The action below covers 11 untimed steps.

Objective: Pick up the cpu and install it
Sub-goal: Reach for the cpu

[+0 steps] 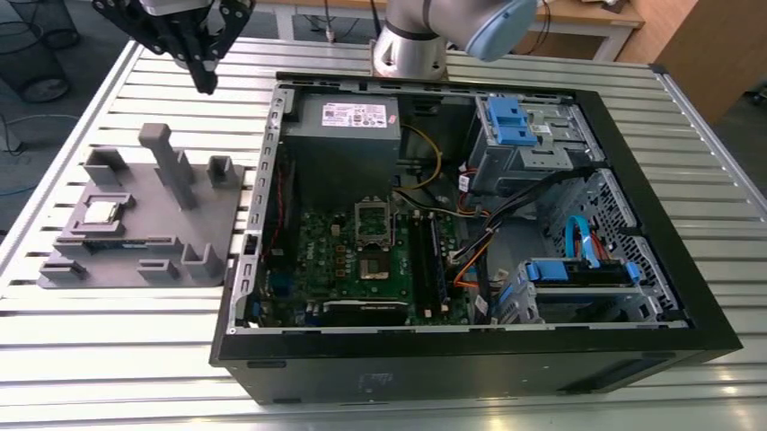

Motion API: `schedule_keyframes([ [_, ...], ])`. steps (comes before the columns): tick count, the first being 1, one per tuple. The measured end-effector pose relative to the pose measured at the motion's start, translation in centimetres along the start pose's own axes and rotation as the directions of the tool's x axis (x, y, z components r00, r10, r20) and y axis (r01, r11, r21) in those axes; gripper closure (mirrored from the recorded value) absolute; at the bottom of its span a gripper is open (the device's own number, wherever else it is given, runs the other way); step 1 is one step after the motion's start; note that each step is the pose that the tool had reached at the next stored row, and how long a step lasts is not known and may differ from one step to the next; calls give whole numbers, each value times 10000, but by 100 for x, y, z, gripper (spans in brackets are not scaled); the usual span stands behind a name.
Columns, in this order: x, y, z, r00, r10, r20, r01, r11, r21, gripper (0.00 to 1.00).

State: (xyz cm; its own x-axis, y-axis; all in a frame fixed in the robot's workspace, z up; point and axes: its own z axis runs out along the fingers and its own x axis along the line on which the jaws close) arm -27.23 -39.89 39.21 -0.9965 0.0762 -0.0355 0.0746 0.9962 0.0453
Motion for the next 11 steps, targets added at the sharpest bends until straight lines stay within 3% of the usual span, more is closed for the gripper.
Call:
schedule_keyframes([
  [6,132,-10,-5,10000,-1,31,1,10000,-2,89],
  [11,161,-12,-6,10000,-3,36,3,10000,-2,89],
])
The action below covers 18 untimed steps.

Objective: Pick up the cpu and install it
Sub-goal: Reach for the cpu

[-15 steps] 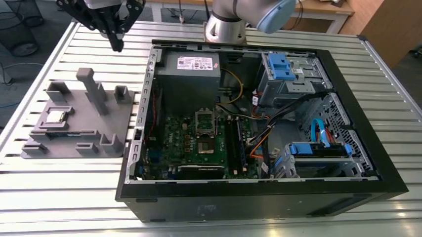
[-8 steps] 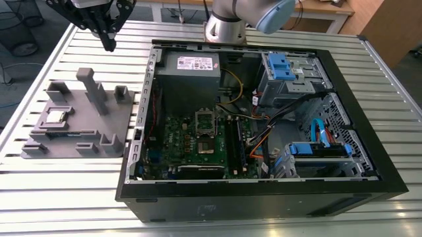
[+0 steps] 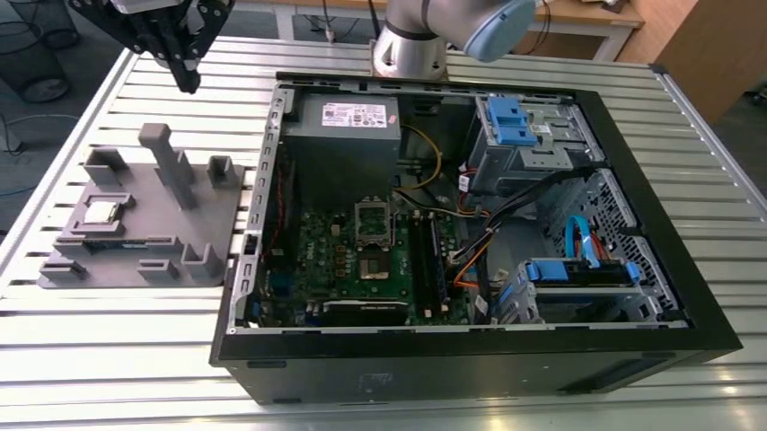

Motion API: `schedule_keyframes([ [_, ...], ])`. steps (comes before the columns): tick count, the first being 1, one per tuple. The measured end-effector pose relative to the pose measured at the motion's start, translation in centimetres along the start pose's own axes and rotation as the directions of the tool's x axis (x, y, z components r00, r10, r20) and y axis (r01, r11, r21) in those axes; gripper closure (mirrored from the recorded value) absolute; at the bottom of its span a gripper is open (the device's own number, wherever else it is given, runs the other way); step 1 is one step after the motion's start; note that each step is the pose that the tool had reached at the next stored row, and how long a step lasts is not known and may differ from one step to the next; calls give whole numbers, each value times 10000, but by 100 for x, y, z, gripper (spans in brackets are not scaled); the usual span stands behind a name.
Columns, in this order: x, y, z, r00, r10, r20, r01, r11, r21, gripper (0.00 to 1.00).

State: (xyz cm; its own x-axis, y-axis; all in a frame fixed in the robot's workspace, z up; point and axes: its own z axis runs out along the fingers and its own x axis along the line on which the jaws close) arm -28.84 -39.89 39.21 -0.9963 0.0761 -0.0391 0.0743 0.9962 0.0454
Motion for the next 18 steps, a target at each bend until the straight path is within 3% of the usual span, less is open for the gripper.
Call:
schedule_keyframes([
  [11,24,-2,-1,10000,3,0,-3,10000,0,89],
  [18,127,-10,-4,10000,1,8,-1,10000,-1,89],
])
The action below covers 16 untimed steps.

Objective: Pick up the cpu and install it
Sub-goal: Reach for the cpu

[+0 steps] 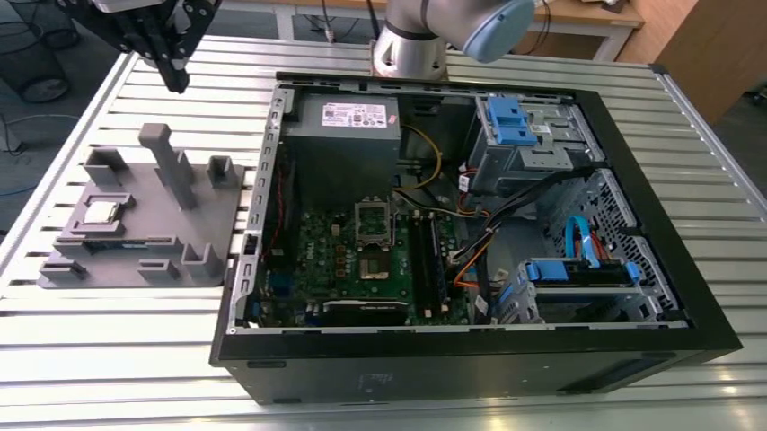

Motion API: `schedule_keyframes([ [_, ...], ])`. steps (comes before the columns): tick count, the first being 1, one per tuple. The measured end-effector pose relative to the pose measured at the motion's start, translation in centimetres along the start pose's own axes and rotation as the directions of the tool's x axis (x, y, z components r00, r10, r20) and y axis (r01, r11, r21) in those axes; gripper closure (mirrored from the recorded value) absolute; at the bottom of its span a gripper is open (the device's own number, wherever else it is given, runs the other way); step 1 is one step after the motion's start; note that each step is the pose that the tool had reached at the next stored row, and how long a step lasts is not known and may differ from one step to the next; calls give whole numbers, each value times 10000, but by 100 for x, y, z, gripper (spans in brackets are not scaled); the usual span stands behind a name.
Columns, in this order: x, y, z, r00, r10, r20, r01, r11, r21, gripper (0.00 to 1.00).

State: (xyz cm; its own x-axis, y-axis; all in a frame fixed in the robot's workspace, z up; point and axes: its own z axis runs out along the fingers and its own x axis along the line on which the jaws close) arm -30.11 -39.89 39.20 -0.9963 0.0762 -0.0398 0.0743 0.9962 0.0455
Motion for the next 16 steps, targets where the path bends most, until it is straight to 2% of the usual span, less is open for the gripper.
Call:
schedule_keyframes([
  [16,358,-27,-11,9999,-3,116,3,10000,-9,89],
])
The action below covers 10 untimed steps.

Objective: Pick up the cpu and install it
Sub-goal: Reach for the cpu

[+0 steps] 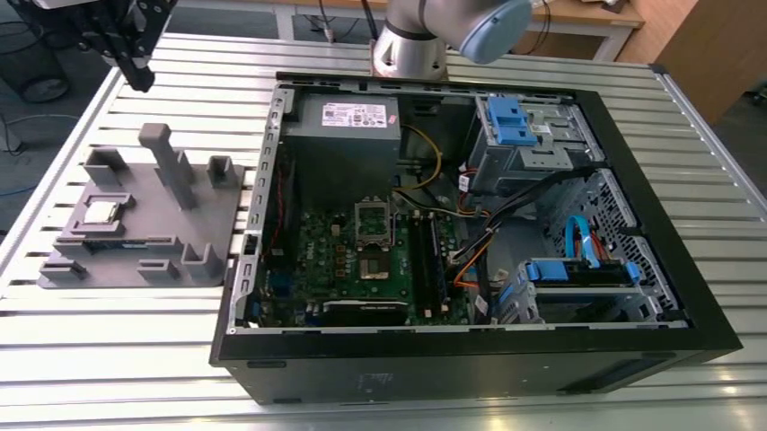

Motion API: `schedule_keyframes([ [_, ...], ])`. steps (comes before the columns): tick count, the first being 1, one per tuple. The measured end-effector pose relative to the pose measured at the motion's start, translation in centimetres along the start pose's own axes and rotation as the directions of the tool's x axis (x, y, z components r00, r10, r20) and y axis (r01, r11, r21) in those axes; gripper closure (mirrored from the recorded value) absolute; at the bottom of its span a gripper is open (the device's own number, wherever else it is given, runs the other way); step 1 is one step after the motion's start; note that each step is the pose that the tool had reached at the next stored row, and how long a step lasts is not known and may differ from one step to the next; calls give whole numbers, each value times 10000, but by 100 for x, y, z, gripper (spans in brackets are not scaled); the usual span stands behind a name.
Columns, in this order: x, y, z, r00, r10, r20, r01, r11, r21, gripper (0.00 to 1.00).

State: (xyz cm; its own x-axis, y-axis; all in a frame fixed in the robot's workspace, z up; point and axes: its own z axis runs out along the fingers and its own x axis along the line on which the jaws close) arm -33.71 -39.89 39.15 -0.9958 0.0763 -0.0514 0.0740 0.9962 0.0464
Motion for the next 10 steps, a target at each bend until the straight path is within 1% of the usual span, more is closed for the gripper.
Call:
schedule_keyframes([
  [10,196,-15,-7,10000,-4,47,4,10000,-3,89],
])
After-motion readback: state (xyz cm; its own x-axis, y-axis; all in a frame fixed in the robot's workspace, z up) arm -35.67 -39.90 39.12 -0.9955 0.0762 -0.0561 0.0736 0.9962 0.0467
